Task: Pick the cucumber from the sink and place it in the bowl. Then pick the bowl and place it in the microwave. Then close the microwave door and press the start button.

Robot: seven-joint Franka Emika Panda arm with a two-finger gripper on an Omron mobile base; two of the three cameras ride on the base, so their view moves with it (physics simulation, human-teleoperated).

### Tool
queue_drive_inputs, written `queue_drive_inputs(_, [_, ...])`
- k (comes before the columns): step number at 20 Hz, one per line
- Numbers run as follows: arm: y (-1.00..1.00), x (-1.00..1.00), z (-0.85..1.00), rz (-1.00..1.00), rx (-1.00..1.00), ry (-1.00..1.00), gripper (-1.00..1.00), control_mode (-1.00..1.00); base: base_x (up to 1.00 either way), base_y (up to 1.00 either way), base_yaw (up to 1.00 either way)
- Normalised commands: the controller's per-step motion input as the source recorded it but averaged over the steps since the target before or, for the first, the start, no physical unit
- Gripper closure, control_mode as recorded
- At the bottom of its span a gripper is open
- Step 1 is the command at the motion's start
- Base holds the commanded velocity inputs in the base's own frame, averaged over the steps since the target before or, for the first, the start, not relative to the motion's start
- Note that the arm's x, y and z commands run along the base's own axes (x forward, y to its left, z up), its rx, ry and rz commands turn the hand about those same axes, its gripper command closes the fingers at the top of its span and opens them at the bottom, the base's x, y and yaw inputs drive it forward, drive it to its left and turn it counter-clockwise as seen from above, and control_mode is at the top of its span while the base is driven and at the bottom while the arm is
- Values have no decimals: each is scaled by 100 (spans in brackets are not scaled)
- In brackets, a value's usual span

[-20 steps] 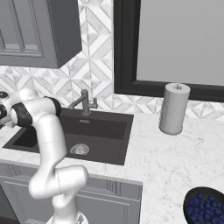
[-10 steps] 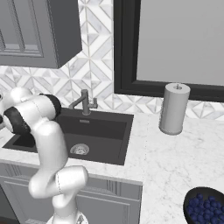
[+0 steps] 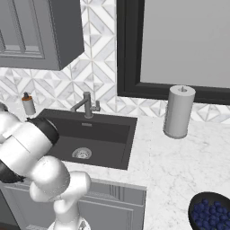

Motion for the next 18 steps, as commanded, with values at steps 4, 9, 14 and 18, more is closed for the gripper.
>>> queue_drive_inputs(4, [-79,-21,71,-20,4,15,100,-100,0,0,0])
queue_drive_inputs(9, [-74,-22,62,-19,1,15,100,-100,0,0,0])
queue_drive_inputs(14, [-71,-16,58,-17,0,13,100,-100,0,0,0])
queue_drive_inputs(18, [-64,-21,39,-16,0,14,100,-100,0,0,0])
